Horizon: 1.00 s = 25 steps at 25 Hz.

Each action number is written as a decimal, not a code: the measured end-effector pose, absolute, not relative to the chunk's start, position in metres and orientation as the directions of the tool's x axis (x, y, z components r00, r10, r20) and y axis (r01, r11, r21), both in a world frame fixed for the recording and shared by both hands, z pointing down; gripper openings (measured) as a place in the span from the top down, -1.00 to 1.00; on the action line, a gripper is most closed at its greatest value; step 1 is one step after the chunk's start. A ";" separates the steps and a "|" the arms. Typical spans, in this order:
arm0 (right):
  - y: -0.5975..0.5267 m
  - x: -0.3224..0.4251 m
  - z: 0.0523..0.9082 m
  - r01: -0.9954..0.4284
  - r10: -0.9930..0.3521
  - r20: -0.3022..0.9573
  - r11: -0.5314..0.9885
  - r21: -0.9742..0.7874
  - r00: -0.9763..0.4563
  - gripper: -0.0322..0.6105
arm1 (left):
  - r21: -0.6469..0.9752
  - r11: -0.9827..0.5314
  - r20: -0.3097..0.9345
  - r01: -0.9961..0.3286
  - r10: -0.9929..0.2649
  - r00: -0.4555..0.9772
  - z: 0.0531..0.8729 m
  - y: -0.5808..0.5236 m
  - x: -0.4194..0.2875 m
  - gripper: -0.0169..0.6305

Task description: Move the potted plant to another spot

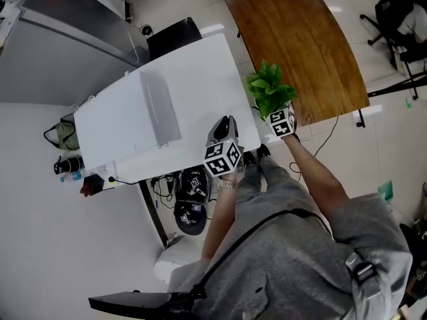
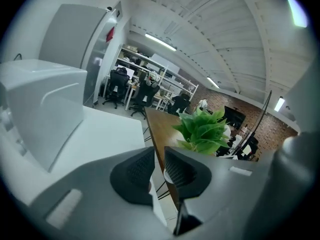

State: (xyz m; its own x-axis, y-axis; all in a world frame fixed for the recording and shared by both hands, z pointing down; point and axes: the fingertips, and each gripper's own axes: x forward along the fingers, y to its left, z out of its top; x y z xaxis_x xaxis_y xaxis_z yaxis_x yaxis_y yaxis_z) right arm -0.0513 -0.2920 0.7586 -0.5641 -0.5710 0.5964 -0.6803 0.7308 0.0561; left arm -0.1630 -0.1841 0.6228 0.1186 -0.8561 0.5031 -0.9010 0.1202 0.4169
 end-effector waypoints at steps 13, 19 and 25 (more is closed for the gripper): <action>-0.363 0.093 0.802 -0.836 -0.709 0.574 0.544 0.075 -0.410 -0.87 | 0.378 -0.041 0.556 -0.925 -0.789 0.263 0.634 -0.207 -0.087 0.71; -0.363 0.093 0.807 -0.834 -0.711 0.554 0.549 0.051 -0.433 -0.89 | 0.359 -0.021 0.572 -0.933 -0.785 0.238 0.637 -0.199 -0.095 0.73; -0.353 0.090 0.787 -0.824 -0.710 0.533 0.565 0.040 -0.460 -0.91 | 0.350 -0.010 0.557 -0.937 -0.802 0.217 0.626 -0.202 -0.103 0.74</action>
